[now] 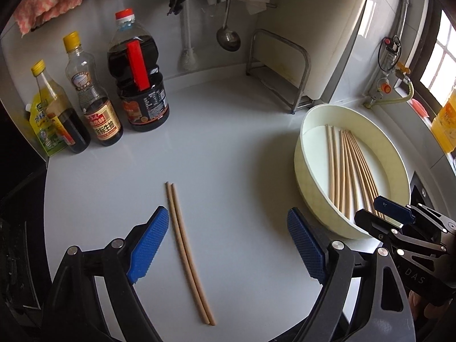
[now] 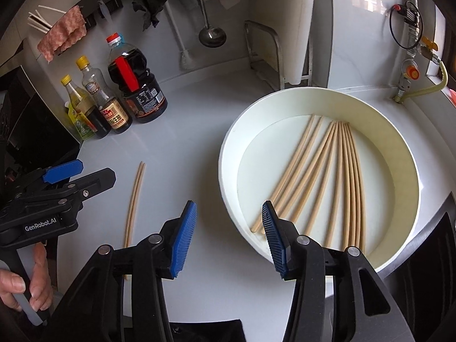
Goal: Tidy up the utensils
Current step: 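Move both open tools back over the last two chopsticks on the counter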
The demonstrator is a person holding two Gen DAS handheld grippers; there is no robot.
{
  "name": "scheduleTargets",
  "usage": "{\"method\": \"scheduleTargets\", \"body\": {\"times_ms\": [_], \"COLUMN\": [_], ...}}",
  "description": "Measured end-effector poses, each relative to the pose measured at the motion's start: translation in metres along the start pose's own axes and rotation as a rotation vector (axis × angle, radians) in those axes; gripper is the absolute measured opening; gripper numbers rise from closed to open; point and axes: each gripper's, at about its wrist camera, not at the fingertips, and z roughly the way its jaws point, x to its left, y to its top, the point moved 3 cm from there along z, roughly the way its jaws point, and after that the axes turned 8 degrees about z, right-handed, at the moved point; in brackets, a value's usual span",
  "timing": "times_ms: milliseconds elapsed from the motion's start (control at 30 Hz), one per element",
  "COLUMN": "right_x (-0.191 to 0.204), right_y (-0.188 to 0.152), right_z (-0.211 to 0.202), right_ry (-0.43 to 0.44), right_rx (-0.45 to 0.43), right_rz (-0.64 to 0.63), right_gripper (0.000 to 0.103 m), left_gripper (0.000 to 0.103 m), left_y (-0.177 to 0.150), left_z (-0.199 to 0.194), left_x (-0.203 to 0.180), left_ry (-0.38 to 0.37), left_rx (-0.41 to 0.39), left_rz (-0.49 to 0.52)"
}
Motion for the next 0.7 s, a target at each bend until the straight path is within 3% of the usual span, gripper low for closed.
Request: {"method": "scheduleTargets", "body": {"times_ms": [400, 700], "right_x": [0.076, 0.114], "right_y": [-0.022, -0.040], "right_z": [0.034, 0.077], "right_ry": [0.073, 0.079], "right_rx": [0.086, 0.166], "right_rz": [-0.115, -0.145], "right_gripper": [0.049, 0.054], "left_gripper": [0.084, 0.085], "left_y": [-0.055, -0.089], "left_z": [0.002, 0.018], "left_x": [0.078, 0.120], "left_ry": [0.065, 0.098], "left_rx": [0.062, 0.123], "left_rz": [-0.148, -0.199]}}
